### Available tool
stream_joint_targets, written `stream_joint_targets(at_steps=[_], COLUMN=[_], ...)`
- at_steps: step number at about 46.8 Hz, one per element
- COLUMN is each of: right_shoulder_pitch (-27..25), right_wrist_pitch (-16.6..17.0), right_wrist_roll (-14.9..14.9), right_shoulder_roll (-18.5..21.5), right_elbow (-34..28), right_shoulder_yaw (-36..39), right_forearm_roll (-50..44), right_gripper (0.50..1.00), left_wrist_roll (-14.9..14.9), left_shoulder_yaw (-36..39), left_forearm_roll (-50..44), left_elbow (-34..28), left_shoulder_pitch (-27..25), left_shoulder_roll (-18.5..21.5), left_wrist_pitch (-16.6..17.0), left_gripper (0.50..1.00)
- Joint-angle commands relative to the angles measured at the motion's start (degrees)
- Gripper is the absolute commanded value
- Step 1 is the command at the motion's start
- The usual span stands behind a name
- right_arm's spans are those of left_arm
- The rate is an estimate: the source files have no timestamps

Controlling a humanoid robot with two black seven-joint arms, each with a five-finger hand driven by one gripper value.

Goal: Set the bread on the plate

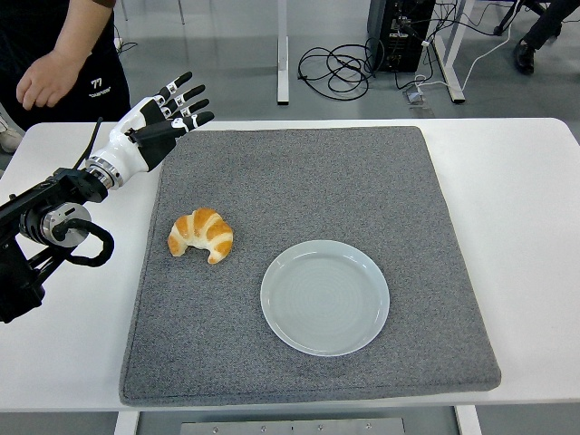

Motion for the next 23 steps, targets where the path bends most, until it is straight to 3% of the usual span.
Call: stream_joint_targets(at_steps=[1, 23], right_shoulder_pitch=[0.0, 0.0], right_wrist_pitch=[0.0, 0.0], right_wrist_roll=[0.0, 0.0], right_shoulder_roll=[0.0, 0.0], right_elbow=[0.0, 0.0], right_shoulder_yaw=[0.0, 0.0], right_forearm_roll=[0.0, 0.0], right_gripper=[1.000, 1.000], left_wrist_roll=[0.0, -0.4], left_shoulder_yaw=[0.1, -0.3], left_forearm_roll=[0.0, -0.4], left_elbow=[0.0, 0.0], left_shoulder_pitch=[0.0, 0.0], left_shoulder_roll=[-0.1, 0.2], left_wrist_pitch=[0.1, 0.2], left_gripper=[0.968, 0.969])
